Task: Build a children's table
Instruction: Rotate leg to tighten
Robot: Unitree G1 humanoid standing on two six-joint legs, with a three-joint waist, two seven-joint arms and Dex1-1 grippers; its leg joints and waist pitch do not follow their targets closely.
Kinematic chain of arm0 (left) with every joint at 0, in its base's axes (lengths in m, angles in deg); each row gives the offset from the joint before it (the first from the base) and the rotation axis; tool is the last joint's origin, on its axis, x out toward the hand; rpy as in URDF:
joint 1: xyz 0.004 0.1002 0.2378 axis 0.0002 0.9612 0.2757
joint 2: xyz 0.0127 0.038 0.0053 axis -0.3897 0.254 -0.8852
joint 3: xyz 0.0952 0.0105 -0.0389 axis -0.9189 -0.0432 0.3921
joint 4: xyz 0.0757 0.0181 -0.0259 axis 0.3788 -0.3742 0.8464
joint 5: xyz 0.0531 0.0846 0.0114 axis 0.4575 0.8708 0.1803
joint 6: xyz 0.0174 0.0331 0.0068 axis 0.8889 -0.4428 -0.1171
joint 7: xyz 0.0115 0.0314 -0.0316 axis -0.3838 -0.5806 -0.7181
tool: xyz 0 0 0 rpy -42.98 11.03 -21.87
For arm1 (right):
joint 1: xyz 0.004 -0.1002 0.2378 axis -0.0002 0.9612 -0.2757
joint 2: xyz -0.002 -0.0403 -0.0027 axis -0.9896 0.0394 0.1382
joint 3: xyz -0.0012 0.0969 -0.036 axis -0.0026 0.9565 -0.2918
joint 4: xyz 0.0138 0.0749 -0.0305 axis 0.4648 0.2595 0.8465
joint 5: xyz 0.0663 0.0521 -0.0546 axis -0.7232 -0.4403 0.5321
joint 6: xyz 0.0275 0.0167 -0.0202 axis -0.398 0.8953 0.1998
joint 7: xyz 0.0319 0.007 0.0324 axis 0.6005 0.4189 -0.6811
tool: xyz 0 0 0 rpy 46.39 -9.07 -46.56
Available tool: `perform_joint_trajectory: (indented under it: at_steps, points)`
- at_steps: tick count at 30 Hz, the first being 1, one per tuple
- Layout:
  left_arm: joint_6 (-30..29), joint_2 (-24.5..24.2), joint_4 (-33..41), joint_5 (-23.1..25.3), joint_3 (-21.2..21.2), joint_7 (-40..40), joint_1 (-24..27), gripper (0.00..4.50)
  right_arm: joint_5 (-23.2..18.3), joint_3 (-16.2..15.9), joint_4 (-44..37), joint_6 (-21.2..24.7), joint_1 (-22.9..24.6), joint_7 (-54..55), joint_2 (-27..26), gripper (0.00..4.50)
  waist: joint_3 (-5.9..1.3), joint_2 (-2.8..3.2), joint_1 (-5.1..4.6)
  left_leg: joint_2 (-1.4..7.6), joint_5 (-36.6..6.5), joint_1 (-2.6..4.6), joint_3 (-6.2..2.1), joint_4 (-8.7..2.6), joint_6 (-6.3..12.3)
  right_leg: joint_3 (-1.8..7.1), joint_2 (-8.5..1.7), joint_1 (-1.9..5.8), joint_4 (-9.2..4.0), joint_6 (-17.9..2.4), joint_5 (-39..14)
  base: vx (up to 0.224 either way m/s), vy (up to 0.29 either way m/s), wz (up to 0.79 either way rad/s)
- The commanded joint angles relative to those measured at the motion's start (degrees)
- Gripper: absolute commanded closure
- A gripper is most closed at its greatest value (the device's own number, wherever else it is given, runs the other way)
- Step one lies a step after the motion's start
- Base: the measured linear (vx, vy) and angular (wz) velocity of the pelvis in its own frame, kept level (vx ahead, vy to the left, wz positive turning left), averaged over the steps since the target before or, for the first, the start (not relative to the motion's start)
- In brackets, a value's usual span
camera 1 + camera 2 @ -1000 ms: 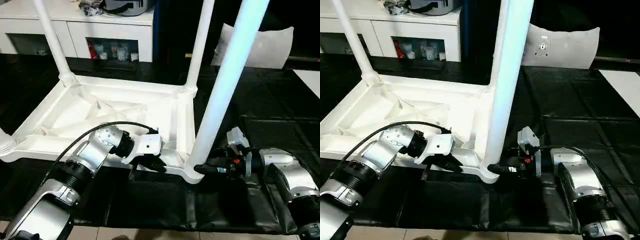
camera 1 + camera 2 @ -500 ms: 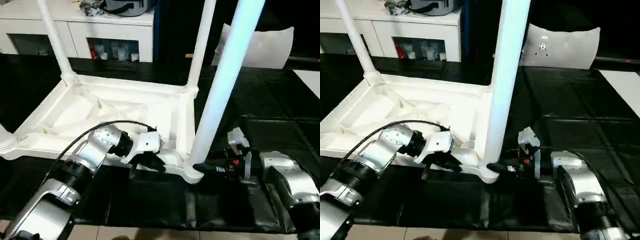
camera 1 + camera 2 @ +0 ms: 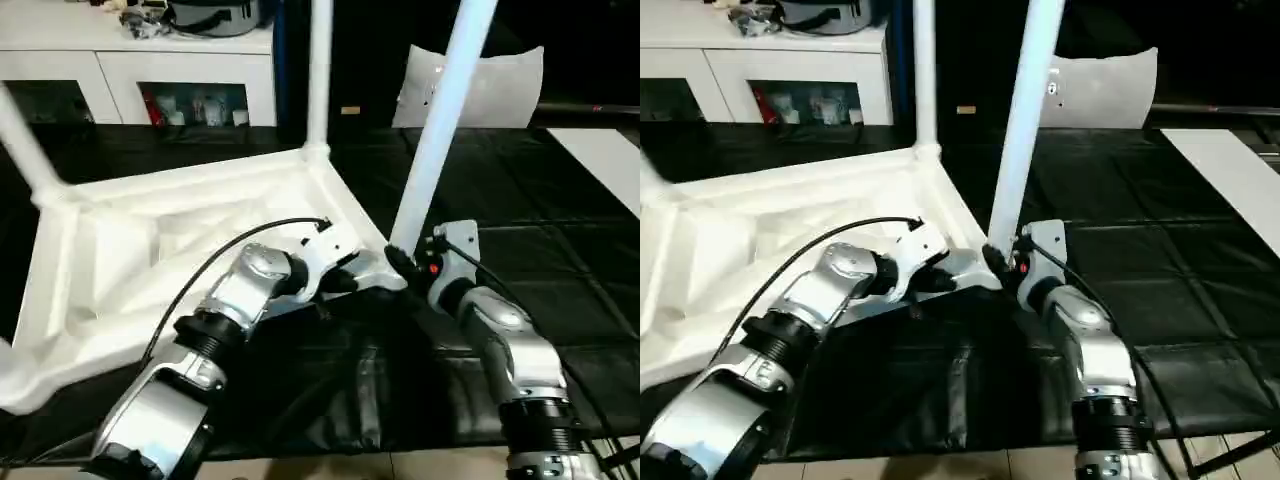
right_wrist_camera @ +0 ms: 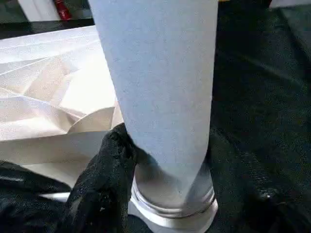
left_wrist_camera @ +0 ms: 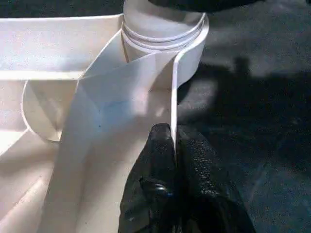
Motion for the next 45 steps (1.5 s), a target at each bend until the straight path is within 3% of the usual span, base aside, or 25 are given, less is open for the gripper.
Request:
perform_joint_trajectory:
  at_steps: [1, 7, 12, 13, 15, 16, 18, 21, 24, 25, 26, 29, 36, 45]
  points:
    - [2.5, 2.5, 0.7, -1.1, -0.2, -1.0, -2.7, 4.50, -1.1, -5.9, 0.0, 0.4, -0.2, -3.1, -3.3, 1.86, -4.14, -0.24, 0.24, 2.78, -10.2, 0.43, -1.10, -3.82, 3.08, 2.76, -5.02, 2.85, -4.08, -10.9, -14.4, 0.000, 0.000, 0.00]
    - [6.2, -1.7, 2.3, -0.3, -1.5, 3.8, -0.6, 4.50, -2.7, -3.7, -2.6, -1.1, 1.1, -3.6, -1.6, 1.39, -4.17, 0.01, 0.33, 2.96, -8.2, 0.24, -1.09, -3.80, 4.31, 2.81, -5.02, 3.05, -3.64, -11.9, -10.9, 0.000, 0.000, 0.00]
    - [12.7, -6.3, 3.6, -0.9, -3.2, 12.1, 1.9, 4.50, -4.6, -4.1, -4.5, -4.3, 3.5, -17.2, 6.8, 0.90, -4.12, 0.19, 0.56, 3.13, -8.8, 0.40, -1.05, -3.77, 4.59, 2.82, -4.92, 3.10, -3.47, -12.7, -9.5, 0.000, 0.000, 0.00]
    - [13.0, -6.5, 3.7, -1.0, -3.3, 12.6, 2.1, 4.50, -4.6, -4.2, -4.6, -4.4, 3.6, -17.8, 7.2, 0.90, -4.09, 0.11, 0.76, 3.17, -9.2, 0.37, -1.05, -3.72, 4.59, 2.80, -5.05, 3.27, -3.54, -12.7, -10.1, 0.000, 0.000, 0.00]
    - [17.4, -10.4, 6.0, -2.4, -5.3, 21.4, 4.4, 4.50, -5.7, -5.9, -5.2, -6.4, 4.8, -29.7, 14.5, 0.90, -4.00, 0.15, 0.90, 3.36, -10.1, 0.44, -0.99, -3.75, 4.86, 2.92, -5.05, 3.22, -3.50, -12.7, -10.5, 0.000, 0.000, 0.00]
    - [17.4, -10.4, 6.0, -2.4, -5.3, 21.4, 4.4, 4.50, -5.7, -5.9, -5.2, -6.4, 4.8, -29.7, 14.5, 0.90, -4.00, 0.15, 0.90, 3.36, -10.1, 0.44, -0.99, -3.75, 4.86, 2.92, -5.05, 3.22, -3.50, -12.7, -10.5, 0.000, 0.000, 0.00]
    - [19.4, -12.5, 6.7, -2.6, -6.4, 25.0, 5.1, 4.50, -7.3, -6.8, -4.7, -6.7, 5.0, -37.2, 18.7, 0.90, -3.82, 0.28, 1.30, 3.48, -12.4, 0.86, -0.94, -3.80, 4.60, 2.83, -5.01, 2.84, -3.79, -12.7, -14.1, 0.000, 0.000, 0.00]
    - [20.1, -13.5, 7.5, -3.1, -6.7, 27.2, 5.6, 4.50, -7.8, -7.6, -3.1, -7.3, 4.2, -42.4, 21.3, 0.90, -3.47, 0.14, 1.95, 3.70, -14.5, 1.26, -0.84, -3.99, 3.39, 2.81, -4.99, 2.42, -4.17, -11.9, -18.6, 0.000, 0.000, 0.00]
    - [21.5, -14.3, 8.0, -3.5, -7.1, 29.6, 6.0, 4.50, -8.7, -8.2, -0.7, -8.6, 3.0, -46.6, 23.1, 0.90, -3.62, -0.04, 2.05, 3.71, -14.6, 1.05, -0.98, -4.02, 2.83, 2.74, -5.13, 2.62, -4.10, -11.7, -19.3, 0.000, 0.000, 0.00]
    - [22.1, -14.8, 8.3, -3.7, -7.4, 30.9, 6.3, 4.50, -9.2, -8.4, 0.5, -9.0, 2.2, -48.8, 23.7, 0.90, -3.63, -0.43, 2.18, 3.68, -14.4, 1.00, -0.93, -3.97, 2.99, 2.72, -5.19, 2.63, -4.16, -11.6, -19.3, 0.000, 0.000, 0.00]
    - [22.5, -15.1, 8.6, -3.9, -7.6, 31.8, 6.4, 4.50, -9.5, -8.5, 1.5, -9.2, 1.7, -50.4, 24.0, 0.90, -3.70, -0.23, 2.20, 3.71, -13.7, 0.87, -1.01, -3.96, 3.10, 2.70, -5.28, 2.76, -3.87, -11.9, -18.8, 0.000, 0.000, 0.00]
    - [23.1, -15.9, 9.4, -4.2, -8.2, 33.9, 6.6, 4.50, -10.8, -9.0, 3.0, -8.8, 0.5, -54.1, 24.5, 1.17, -3.71, -0.55, 2.43, 3.67, -12.6, 0.80, -0.77, -3.79, 3.83, 2.73, -5.21, 2.64, -3.85, -12.0, -18.2, 0.000, 0.000, 0.00]
    - [23.9, -16.3, 10.0, -4.2, -8.6, 35.7, 6.1, 4.50, -10.9, -11.9, 5.3, -9.3, -0.9, -59.2, 24.2, 1.73, -4.03, -0.26, 3.62, 3.75, -9.6, 0.78, -0.72, -3.57, 4.27, 2.65, -5.09, 2.51, -3.23, -12.4, -15.2, 0.000, 0.000, 0.00]
    - [24.1, -16.2, 10.1, -4.1, -9.1, 36.3, 6.2, 4.50, -10.5, -12.7, 6.0, -10.1, -1.0, -60.4, 23.8, 2.41, -4.04, -0.27, 3.56, 3.65, -10.5, 0.77, -0.72, -3.62, 3.60, 2.63, -5.07, 2.61, -3.43, -11.9, -16.6, 0.000, 0.000, 0.00]
